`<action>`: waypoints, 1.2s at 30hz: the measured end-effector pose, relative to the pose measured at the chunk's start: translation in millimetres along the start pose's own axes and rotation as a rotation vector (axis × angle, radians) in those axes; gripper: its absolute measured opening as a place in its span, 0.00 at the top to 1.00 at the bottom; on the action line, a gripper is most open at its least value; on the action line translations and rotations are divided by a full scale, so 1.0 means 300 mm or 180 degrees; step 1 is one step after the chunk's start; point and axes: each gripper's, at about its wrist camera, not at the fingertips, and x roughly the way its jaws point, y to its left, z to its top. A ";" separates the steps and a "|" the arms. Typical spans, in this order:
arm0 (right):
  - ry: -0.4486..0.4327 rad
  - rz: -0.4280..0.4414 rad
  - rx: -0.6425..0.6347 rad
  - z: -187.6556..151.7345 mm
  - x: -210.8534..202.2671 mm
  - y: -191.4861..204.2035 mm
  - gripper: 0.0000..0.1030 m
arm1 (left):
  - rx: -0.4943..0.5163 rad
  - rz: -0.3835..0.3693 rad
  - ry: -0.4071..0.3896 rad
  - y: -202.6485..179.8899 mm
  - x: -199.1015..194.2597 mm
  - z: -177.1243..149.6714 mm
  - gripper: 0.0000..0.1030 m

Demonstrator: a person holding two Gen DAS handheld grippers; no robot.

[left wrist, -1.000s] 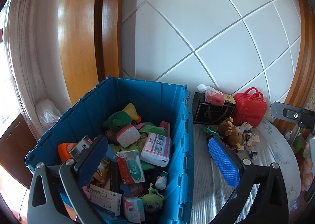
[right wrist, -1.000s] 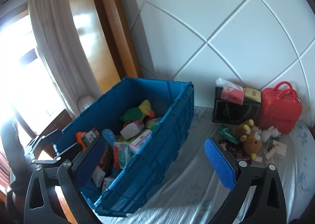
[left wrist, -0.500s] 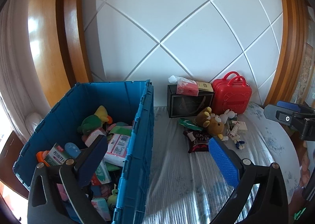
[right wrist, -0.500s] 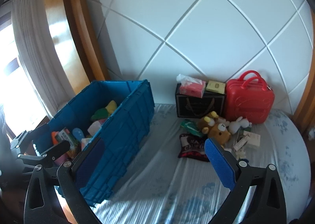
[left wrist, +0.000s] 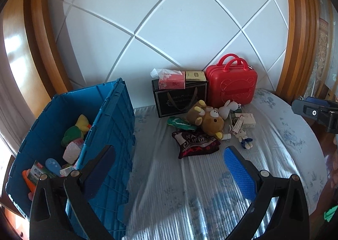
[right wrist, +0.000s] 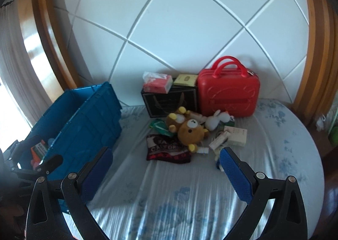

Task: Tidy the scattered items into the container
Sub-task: 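Move both grippers back from the crate over the items on the bed, then grasp the maroon knit hat with the left gripper while the right gripper grasps the white plush bear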

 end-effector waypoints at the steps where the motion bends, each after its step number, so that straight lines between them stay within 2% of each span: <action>1: 0.0043 -0.0018 0.0038 -0.010 0.013 -0.038 0.00 | 0.0016 0.0012 0.0070 -0.019 0.030 -0.006 0.00; 8: 0.0251 -0.0136 0.0151 -0.092 0.078 -0.233 0.01 | 0.0119 0.0089 0.0368 -0.134 0.183 -0.027 0.00; 14: 0.0431 -0.0174 0.0162 -0.141 0.164 -0.324 0.00 | 0.0148 0.0077 0.0562 -0.194 0.292 -0.041 0.00; 27: 0.0702 -0.0238 0.0147 -0.230 0.371 -0.469 0.00 | 0.0226 0.0113 0.0786 -0.249 0.506 -0.090 0.00; 36: 0.0896 -0.0308 0.0093 -0.325 0.619 -0.540 0.01 | 0.0295 0.0022 0.0762 -0.272 0.787 -0.168 0.00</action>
